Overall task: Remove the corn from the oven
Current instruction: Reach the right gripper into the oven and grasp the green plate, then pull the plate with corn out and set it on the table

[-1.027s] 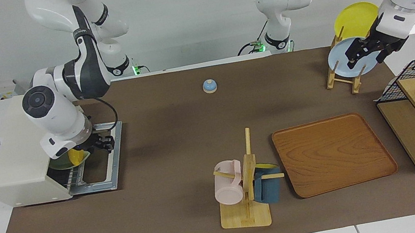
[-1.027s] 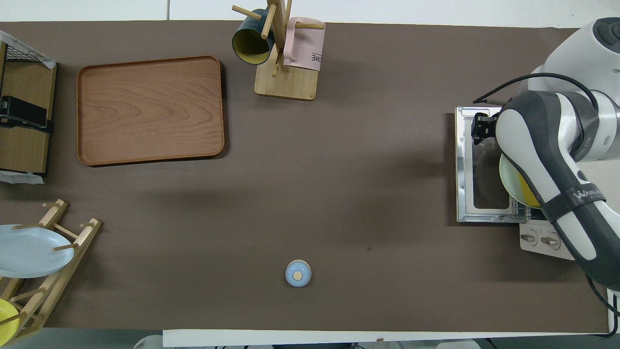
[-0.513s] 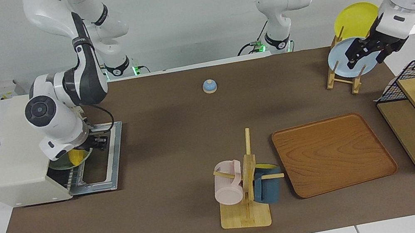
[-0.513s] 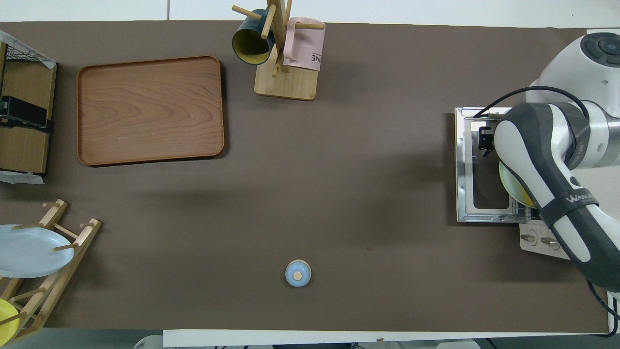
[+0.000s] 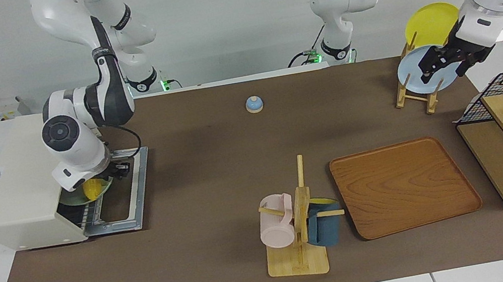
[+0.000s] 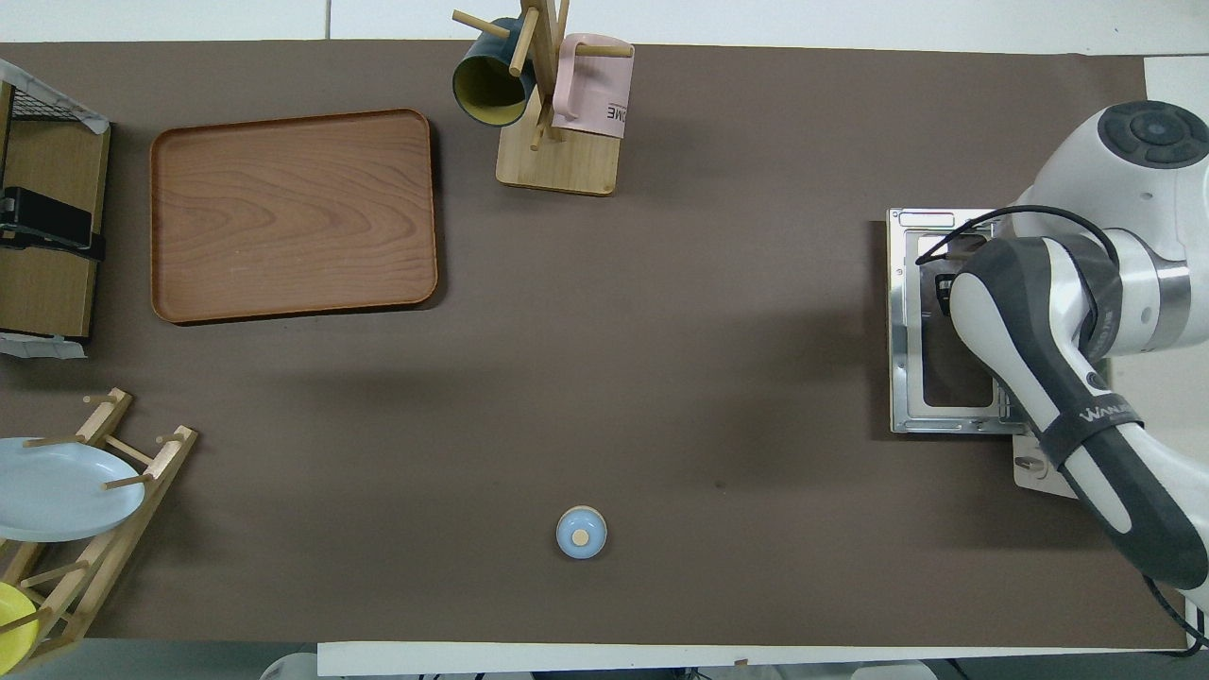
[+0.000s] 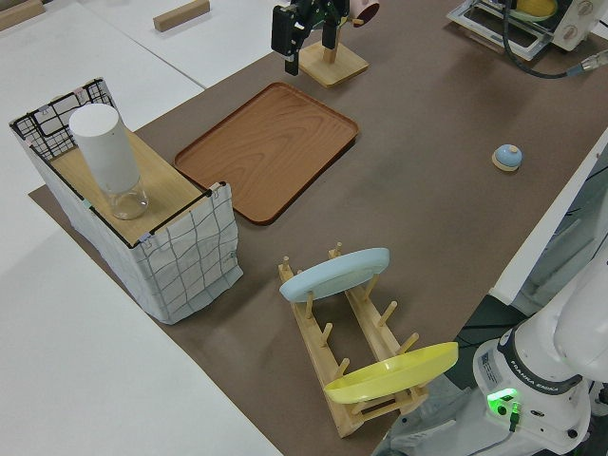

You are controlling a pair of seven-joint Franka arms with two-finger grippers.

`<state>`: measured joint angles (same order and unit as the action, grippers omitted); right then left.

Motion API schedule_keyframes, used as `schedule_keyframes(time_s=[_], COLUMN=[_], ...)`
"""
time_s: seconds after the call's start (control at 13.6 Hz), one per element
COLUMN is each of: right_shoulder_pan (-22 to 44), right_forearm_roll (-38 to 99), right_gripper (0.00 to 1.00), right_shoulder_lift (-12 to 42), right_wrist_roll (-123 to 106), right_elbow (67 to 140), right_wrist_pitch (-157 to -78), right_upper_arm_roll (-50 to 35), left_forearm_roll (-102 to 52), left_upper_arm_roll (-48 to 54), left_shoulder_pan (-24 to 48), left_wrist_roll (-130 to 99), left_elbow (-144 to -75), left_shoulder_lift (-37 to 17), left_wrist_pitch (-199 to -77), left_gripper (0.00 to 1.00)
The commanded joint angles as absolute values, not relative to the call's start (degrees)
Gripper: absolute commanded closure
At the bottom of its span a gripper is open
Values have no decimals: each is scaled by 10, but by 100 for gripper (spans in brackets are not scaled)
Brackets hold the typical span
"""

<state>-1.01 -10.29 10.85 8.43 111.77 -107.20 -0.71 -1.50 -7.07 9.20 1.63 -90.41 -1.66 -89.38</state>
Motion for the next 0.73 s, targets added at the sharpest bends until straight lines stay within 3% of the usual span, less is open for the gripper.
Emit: schedule_keyframes(time_s=[0.0, 0.29, 0.51, 0.66], right_shoulder_pan=[-15, 3, 53, 117], right_forearm_roll=[-112, -130, -131, -128], right_gripper=[65, 97, 100, 100], right_shoulder_lift=[90, 94, 99, 119], right_wrist_roll=[72, 68, 82, 140], right_elbow=[1146, 1138, 1111, 1050], right_wrist_pitch=[-1090, -1088, -1066, -1015], right_upper_arm_roll=[-11, -13, -13, -14], left_forearm_roll=[-19, -19, -19, -19], left_upper_arm_roll=[-69, -69, -69, -69], left_shoulder_pan=[88, 88, 88, 88], left_wrist_roll=[15, 15, 15, 15], left_elbow=[-924, -924, -924, -924], left_shoulder_lift=[-2, -2, -2, -1], left_wrist_pitch=[-907, -907, -907, -907], left_gripper=[0, 0, 0, 0])
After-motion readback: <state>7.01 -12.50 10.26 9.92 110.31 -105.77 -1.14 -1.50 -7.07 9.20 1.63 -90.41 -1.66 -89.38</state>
